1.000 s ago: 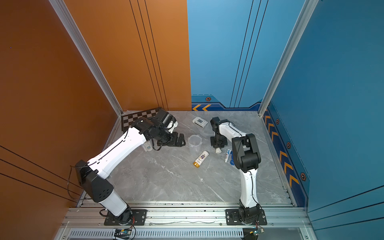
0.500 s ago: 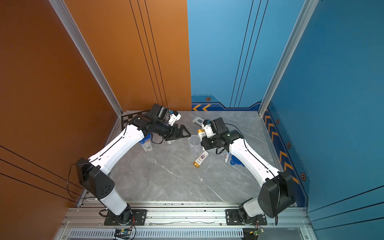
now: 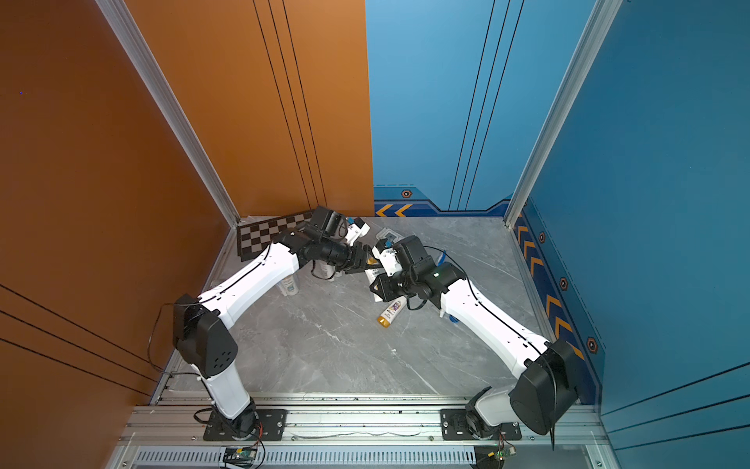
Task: Pack away toiletry kits
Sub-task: Place the toiletry item into the container.
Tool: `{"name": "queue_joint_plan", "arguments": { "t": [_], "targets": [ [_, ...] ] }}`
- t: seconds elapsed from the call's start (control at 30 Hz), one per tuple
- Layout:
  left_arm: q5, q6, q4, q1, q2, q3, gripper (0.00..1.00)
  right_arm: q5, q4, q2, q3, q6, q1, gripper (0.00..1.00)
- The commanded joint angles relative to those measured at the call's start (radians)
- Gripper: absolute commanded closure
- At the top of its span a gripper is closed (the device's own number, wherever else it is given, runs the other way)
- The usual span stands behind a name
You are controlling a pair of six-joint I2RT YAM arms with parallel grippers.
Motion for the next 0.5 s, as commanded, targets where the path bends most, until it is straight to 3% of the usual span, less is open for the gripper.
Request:
{"name": "queue_joint_plan", "arguments": {
  "t": [0.0, 0.13, 0.2, 0.3, 0.37, 0.47],
  "targets": [
    [0.023, 0.001, 0.022, -0.003, -0.008, -0.035, 0.6, -0.003, 0.029, -0.009, 0.024, 0.009, 0.007, 0.85],
    [0.034, 0.003, 0.021, 0.003, -0.021, -0.054, 0.85, 0.028, 0.029, -0.016, 0.016, 0.007, 0.007, 0.83],
    [0.034, 0.004, 0.021, 0.005, -0.025, -0.053, 0.91, 0.058, 0.029, -0.016, 0.01, 0.013, 0.007, 0.75],
    [0.017, 0.014, 0.02, 0.011, -0.029, -0.046, 0.98, 0.131, 0.003, -0.007, 0.012, 0.047, 0.005, 0.53],
    [-0.03, 0.029, 0.02, 0.011, -0.036, -0.035, 1.0, 0.164, -0.016, -0.02, -0.009, 0.078, -0.005, 0.29],
    [-0.143, 0.068, 0.021, 0.001, -0.044, -0.006, 1.0, 0.215, 0.003, -0.097, -0.109, 0.16, -0.029, 0.17]
  ]
}}
